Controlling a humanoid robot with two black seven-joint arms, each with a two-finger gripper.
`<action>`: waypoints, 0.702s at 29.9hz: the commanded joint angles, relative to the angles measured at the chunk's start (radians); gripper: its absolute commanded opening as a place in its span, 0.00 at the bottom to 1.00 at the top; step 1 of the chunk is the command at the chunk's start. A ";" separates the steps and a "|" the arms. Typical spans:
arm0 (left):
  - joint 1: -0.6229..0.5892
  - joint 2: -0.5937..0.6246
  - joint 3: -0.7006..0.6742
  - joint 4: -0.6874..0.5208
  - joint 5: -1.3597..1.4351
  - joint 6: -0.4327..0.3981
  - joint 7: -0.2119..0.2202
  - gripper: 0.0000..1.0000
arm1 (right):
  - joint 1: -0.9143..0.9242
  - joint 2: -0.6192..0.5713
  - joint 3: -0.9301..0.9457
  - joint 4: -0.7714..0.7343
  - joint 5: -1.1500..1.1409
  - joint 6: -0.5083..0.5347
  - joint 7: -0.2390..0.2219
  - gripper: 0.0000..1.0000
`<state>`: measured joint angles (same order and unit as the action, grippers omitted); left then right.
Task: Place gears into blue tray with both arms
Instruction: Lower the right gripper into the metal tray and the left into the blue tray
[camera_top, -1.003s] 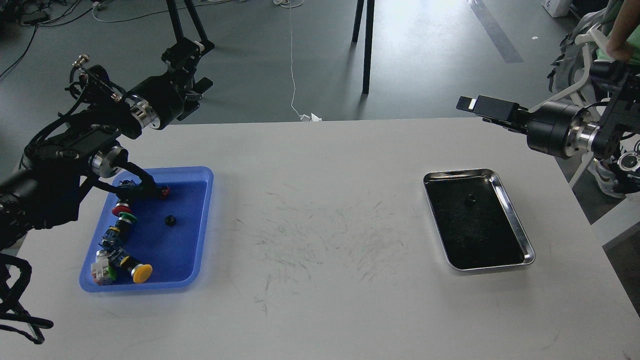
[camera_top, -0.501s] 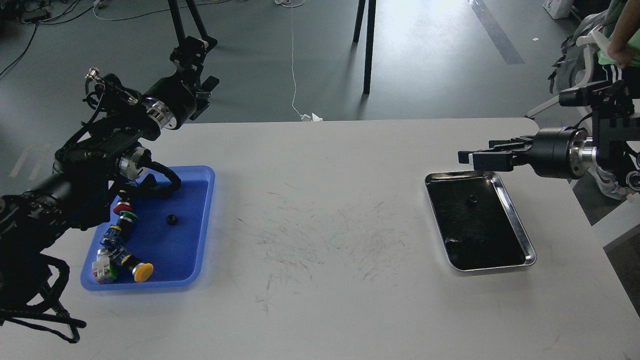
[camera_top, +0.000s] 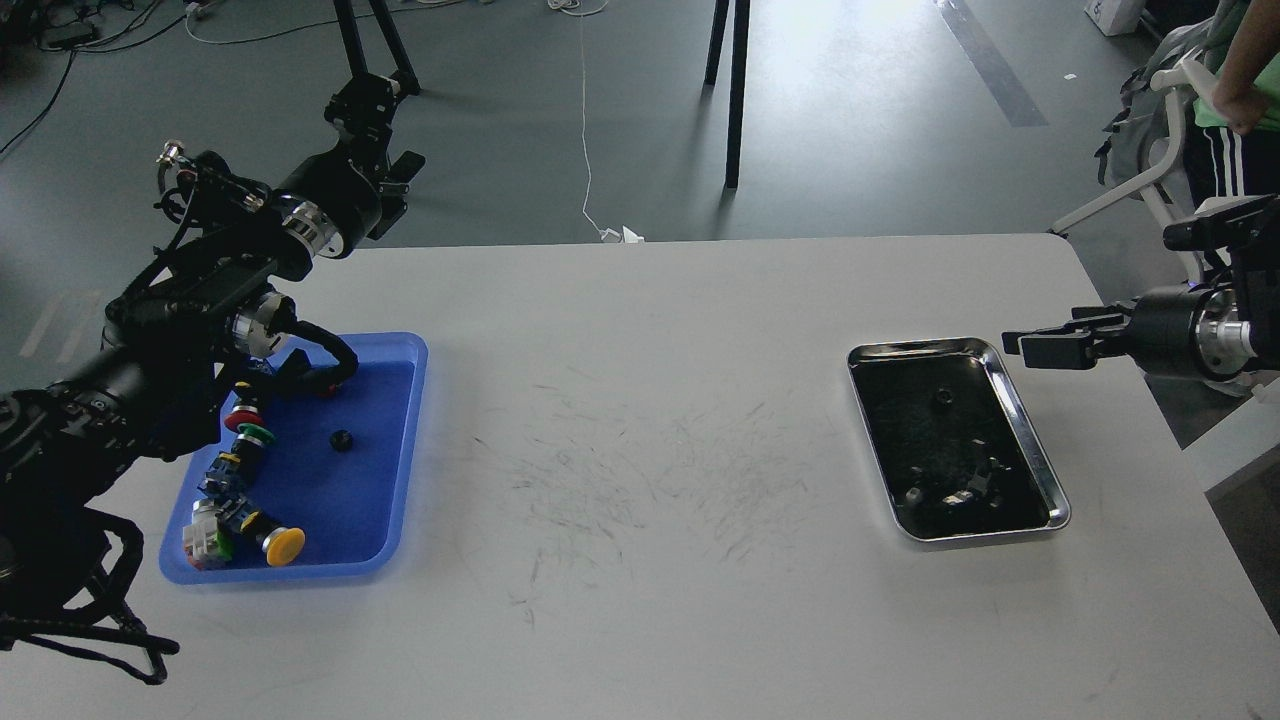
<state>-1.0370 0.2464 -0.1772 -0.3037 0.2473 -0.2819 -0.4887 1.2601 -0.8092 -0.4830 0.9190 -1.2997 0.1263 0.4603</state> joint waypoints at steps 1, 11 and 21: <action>-0.001 0.001 -0.002 0.000 -0.002 -0.002 0.000 0.98 | -0.031 0.034 0.003 -0.034 0.000 -0.013 0.000 0.96; 0.000 0.005 -0.022 0.006 -0.005 0.000 0.000 0.99 | -0.111 0.127 0.004 -0.112 0.000 -0.076 0.000 0.95; 0.002 0.008 -0.037 0.008 -0.010 -0.002 0.000 0.99 | -0.149 0.189 0.004 -0.164 0.002 -0.099 0.000 0.95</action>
<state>-1.0353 0.2541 -0.2026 -0.2956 0.2400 -0.2824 -0.4887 1.1206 -0.6313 -0.4783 0.7730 -1.2982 0.0331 0.4602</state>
